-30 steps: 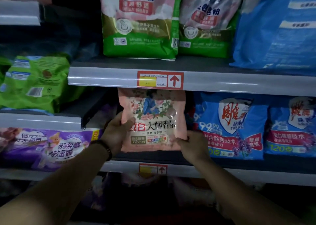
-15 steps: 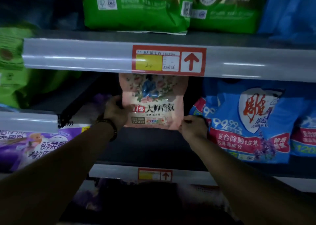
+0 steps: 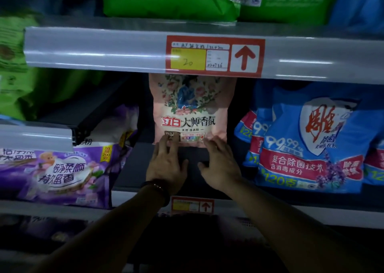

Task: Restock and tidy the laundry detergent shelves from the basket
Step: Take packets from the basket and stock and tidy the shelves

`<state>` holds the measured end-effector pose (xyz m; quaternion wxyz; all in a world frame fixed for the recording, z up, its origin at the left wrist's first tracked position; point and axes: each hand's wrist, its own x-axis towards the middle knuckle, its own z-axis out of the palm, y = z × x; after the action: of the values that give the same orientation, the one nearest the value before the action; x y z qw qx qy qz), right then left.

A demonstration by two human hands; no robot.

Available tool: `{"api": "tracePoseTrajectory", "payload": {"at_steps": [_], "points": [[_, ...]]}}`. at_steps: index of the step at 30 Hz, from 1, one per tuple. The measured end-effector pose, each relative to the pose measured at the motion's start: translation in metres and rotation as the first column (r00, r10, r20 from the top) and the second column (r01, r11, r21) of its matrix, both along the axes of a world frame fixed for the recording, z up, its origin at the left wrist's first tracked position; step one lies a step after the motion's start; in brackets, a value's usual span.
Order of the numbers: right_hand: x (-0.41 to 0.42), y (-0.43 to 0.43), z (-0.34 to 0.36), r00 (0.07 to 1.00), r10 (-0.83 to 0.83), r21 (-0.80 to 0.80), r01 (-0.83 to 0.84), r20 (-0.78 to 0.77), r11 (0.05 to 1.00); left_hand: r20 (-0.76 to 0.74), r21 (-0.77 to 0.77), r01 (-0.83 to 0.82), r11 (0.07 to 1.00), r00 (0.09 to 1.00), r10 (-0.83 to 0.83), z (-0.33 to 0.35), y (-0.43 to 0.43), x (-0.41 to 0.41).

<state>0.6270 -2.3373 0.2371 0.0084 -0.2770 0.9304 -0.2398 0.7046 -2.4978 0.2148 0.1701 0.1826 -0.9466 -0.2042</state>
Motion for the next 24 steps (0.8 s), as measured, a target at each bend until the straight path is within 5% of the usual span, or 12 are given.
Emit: {"api": "tracePoseTrajectory", "payload": {"at_steps": [7, 13, 24], "points": [[-0.005, 0.011, 0.025, 0.995, 0.064, 0.082, -0.07, 0.078, 0.994, 0.16, -0.009, 0.017, 1.0, 0.987, -0.015, 0.008, -0.002, 0.0], [0.027, 0.041, 0.076, 0.996, 0.08, -0.056, -0.082, -0.05, 0.995, 0.451, -0.16, 0.133, 0.978, 0.891, -0.048, 0.057, 0.021, 0.024], [0.114, 0.15, 0.188, 0.978, 0.051, -0.162, -0.084, -0.2, 0.983, 0.206, -0.19, 0.367, 0.91, 0.922, -0.329, 0.201, 0.119, 0.1]]}}
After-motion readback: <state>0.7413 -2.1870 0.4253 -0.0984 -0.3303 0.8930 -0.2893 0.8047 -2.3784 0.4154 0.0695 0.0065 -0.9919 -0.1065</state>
